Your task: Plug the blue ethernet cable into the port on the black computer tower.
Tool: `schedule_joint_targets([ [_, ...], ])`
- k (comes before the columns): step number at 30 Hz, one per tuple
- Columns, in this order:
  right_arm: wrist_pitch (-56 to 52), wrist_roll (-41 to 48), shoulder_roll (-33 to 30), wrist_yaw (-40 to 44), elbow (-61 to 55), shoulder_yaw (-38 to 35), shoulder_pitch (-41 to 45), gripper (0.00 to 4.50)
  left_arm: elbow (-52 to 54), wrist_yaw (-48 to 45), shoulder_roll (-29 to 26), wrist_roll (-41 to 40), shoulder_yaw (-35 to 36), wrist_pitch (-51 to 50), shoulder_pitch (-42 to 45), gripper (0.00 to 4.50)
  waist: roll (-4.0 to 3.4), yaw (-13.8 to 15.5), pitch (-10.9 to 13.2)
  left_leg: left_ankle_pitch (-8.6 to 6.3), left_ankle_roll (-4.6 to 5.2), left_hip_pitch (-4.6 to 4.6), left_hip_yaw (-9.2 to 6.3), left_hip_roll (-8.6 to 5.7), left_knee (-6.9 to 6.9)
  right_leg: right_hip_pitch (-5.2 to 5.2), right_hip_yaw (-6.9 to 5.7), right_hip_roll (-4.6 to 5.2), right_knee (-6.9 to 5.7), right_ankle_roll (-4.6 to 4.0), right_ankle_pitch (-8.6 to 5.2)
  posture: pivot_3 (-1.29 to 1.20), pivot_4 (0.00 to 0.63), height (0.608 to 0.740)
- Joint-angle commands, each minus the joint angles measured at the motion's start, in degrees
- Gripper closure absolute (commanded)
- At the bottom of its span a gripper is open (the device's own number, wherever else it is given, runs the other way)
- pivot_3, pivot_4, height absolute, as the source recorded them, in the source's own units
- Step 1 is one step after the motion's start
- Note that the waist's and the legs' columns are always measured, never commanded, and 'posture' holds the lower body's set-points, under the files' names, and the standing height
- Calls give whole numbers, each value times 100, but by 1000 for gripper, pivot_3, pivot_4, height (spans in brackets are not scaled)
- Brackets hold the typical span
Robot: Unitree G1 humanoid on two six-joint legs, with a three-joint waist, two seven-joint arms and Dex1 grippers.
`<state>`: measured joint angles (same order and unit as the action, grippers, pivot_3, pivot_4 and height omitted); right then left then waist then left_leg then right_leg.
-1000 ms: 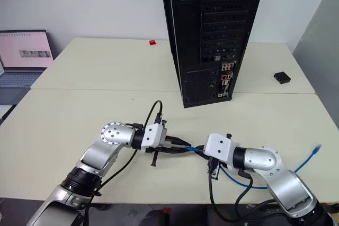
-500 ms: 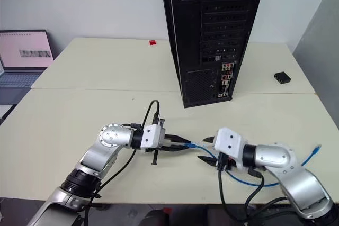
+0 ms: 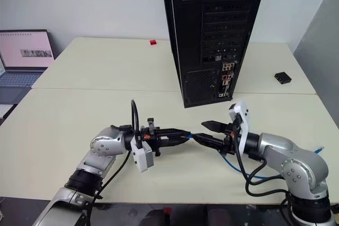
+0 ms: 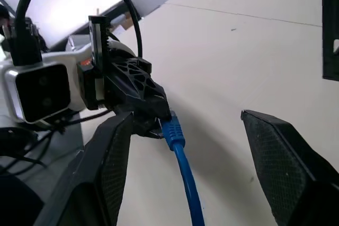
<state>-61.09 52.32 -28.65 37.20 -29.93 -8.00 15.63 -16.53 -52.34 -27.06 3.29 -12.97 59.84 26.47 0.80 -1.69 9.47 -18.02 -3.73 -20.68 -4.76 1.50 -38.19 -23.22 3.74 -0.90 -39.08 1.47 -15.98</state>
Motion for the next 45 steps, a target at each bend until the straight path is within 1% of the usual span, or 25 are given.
schedule_joint_targets([
  [1,-188,565,9,-48,130,-191,152,1084,-200,481,-12,257,132,450,196,4272,0,-1,0,0,0,0,0,0,0,0,0,0,0,1,1,0,150,740],
  [6,-240,753,-54,-99,228,-91,196,1084,-368,815,-103,406,26,662,277,4273,-1,-3,0,0,0,0,-1,0,1,0,-2,0,-1,2,1,0,150,740],
  [9,-228,826,18,-175,299,-38,255,1084,-419,955,-137,465,-29,731,309,4273,-1,-3,0,0,0,0,-2,1,1,0,-3,0,-2,2,1,0,150,740],
  [21,1,697,158,-348,480,262,455,1084,-459,1335,-271,644,-193,837,365,4273,-1,-7,0,0,0,-1,-4,1,1,0,-6,0,-2,2,1,0,150,740],
  [23,21,673,177,-369,485,306,478,1444,-461,1370,-281,667,-208,840,369,4273,-1,-7,0,0,0,0,-4,1,1,0,-6,0,-2,2,1,0,150,740],
  [24,35,634,160,-352,479,349,483,1556,-459,1393,-281,672,-210,828,369,4273,-1,-8,0,0,0,0,-4,1,1,0,-6,0,-2,2,1,0,150,740],
  [34,89,564,162,-352,494,424,505,3933,-414,1590,-339,776,-281,823,358,4273,-1,-9,0,0,0,0,-4,2,1,0,-7,0,-2,2,1,0,150,740],
  [35,73,589,151,-349,492,410,511,3994,-416,1599,-344,789,-284,828,348,4273,-1,-9,0,0,0,0,-4,2,1,0,-7,0,-2,2,1,0,150,740],
  [36,61,608,141,-346,489,401,513,4258,-419,1621,-353,810,-292,839,345,4274,-1,-9,0,0,0,-1,-4,1,1,0,-6,0,-1,2,1,0,150,740],
  [38,35,642,120,-333,481,395,512,4471,-431,1662,-368,846,-307,849,346,4274,-1,-9,0,0,0,0,-4,1,1,0,-7,1,-2,2,1,0,150,740],
  [42,26,642,104,-328,480,400,515,4484,-470,1727,-365,914,-315,868,358,4274,-1,-8,0,0,0,-1,-4,1,1,0,-7,0,-1,2,1,0,150,740],
  [44,9,655,95,-329,462,405,504,4484,-448,1733,-365,816,-356,804,341,4274,-1,-9,0,0,0,-1,-4,1,1,0,-6,0,-1,2,1,0,150,740],
  [45,3,660,92,-330,456,407,497,4484,-428,1717,-368,704,-394,772,336,3924,-1,-9,0,0,0,-1,-4,1,1,0,-7,0,-1,2,1,0,150,740],
])
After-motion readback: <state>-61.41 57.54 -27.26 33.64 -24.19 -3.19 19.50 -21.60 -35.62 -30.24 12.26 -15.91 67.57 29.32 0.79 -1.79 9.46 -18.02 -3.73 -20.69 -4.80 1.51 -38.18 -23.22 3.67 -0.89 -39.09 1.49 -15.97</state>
